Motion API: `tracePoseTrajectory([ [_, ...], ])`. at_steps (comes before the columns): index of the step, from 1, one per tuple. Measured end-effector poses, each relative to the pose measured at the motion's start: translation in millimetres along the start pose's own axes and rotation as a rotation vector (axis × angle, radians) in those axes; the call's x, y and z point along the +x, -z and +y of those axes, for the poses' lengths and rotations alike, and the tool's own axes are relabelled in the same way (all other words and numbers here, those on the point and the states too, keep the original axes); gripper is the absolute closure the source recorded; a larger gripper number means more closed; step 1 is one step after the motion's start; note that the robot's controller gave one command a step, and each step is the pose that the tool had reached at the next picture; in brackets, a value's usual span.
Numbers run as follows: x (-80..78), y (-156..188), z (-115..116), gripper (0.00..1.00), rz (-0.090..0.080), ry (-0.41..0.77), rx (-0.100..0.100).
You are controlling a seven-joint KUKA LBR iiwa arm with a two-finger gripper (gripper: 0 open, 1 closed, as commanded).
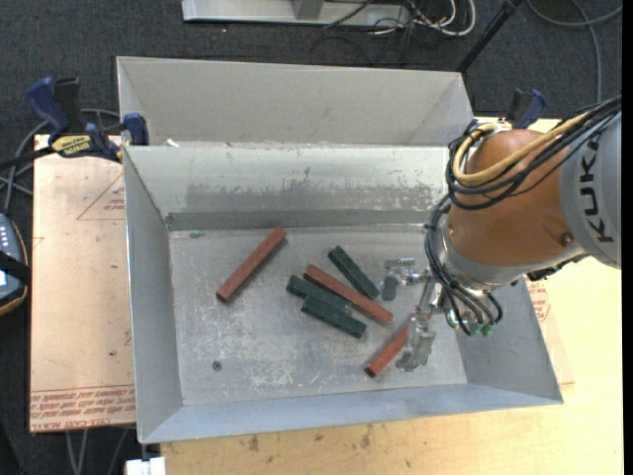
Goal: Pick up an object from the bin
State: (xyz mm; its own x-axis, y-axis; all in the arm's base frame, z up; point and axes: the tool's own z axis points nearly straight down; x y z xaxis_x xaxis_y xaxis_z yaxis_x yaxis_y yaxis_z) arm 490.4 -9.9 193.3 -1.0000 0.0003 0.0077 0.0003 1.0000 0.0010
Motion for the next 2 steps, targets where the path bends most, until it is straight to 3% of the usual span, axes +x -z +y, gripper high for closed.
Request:
tracePoseTrajectory([
  [1, -0.1, -121.7, -44.0, 0.00, -0.026, 0.289, 0.002],
  [2, 3.9, -122.9, -44.0, 1.00, -0.010, 0.290, 0.001],
])
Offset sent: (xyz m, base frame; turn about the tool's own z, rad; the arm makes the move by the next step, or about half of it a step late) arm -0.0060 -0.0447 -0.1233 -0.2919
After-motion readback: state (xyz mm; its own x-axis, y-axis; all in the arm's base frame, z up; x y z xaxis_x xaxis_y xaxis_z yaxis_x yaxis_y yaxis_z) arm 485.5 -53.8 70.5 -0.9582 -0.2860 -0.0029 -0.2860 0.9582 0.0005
